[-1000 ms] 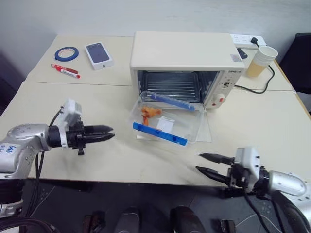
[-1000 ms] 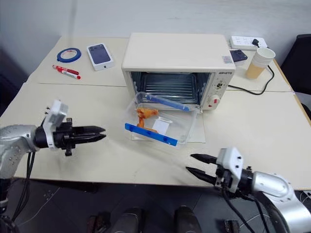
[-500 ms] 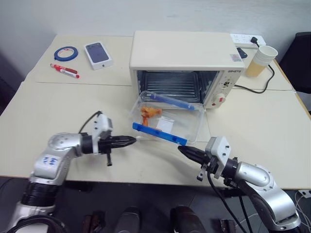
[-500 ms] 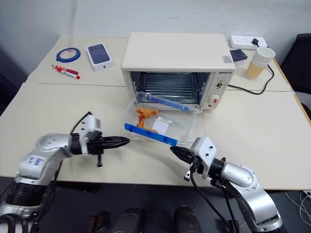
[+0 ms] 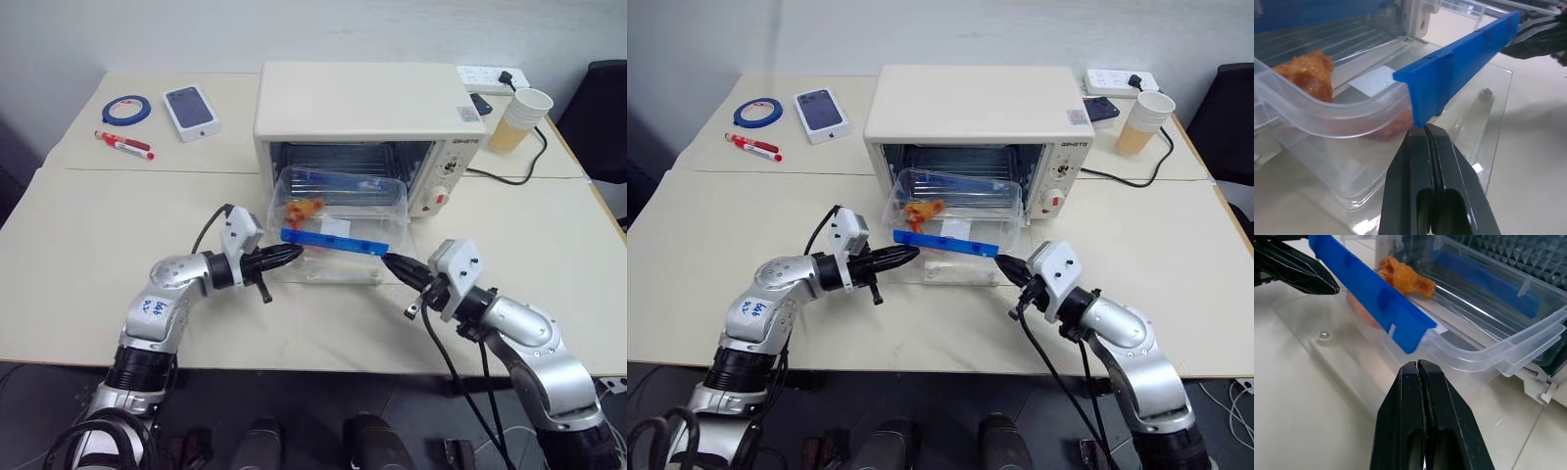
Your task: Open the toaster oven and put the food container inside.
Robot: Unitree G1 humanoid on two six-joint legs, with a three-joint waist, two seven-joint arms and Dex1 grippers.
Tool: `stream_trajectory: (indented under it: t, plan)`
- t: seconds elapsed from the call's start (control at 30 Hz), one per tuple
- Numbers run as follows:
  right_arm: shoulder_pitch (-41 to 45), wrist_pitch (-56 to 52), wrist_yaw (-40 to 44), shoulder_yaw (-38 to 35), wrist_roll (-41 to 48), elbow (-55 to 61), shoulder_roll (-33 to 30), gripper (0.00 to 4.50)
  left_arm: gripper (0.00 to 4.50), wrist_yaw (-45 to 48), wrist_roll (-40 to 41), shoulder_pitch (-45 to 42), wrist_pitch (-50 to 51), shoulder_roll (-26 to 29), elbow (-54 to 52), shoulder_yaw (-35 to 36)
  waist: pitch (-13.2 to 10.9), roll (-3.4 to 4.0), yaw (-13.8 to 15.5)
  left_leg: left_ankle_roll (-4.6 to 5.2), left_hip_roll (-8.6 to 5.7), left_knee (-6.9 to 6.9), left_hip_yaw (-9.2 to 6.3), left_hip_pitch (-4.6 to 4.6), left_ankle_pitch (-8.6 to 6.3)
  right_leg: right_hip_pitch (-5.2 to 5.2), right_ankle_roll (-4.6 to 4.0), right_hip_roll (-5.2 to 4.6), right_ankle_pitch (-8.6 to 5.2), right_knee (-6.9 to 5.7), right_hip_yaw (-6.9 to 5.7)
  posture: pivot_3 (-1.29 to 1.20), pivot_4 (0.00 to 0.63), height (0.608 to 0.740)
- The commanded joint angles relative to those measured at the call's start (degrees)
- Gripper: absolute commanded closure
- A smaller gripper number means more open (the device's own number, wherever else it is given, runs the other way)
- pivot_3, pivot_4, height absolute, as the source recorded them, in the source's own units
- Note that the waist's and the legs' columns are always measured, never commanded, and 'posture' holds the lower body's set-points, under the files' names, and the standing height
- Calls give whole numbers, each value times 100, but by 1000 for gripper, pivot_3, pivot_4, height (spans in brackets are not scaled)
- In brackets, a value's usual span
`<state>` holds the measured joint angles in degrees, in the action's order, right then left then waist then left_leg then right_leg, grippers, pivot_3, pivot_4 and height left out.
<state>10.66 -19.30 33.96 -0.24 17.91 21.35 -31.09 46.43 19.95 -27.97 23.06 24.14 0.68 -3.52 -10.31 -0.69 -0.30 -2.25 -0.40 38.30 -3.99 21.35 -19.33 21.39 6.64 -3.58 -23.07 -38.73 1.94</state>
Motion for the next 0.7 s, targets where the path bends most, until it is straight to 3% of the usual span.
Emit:
stream_trajectory:
  t: [0.03, 0.7]
  plan:
    - [231, 200, 41, 0, -103, -172, 50, 4461, 4500, -113, -65, -155, -152, -131, -5, 7, 0, 0, -3, 0, 1, -2, 0, 0, 0, 1, 0, 0, 0, -1, 0, 0, 150, 740]
    - [2349, 1554, -89, 105, -879, -2949, 639, 4461, 4500, -1567, -777, -1539, -1467, -1220, 2068, 321, 0, 0, -119, -2, -1, 40, 2, 11, 1, 14, 0, -2, 0, -17, -5, 0, 150, 740]
